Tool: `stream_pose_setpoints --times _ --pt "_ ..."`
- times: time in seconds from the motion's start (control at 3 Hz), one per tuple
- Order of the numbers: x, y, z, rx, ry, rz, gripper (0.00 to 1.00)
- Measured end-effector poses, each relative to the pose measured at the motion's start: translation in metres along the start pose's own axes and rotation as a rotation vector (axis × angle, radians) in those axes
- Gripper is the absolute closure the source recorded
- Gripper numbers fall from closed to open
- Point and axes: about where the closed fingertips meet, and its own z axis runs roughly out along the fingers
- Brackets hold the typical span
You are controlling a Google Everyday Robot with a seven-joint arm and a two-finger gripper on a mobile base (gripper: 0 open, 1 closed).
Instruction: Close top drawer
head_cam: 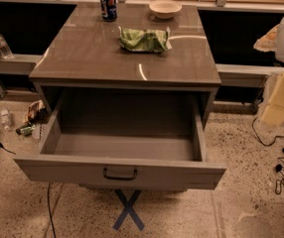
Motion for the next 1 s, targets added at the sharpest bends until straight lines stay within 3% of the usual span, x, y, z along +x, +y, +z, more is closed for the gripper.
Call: stream_pose_setpoints --times 0.33,0.67,1.0 --pt "-0.001 0.0 -0.001 0.004 -0.001 0.0 0.01" --pt "0.0 0.006 0.024 -0.019 -0.027 0.033 0.15" --pt "-0.001 0.037 0.096 -0.084 -0.109 0.096 0.46"
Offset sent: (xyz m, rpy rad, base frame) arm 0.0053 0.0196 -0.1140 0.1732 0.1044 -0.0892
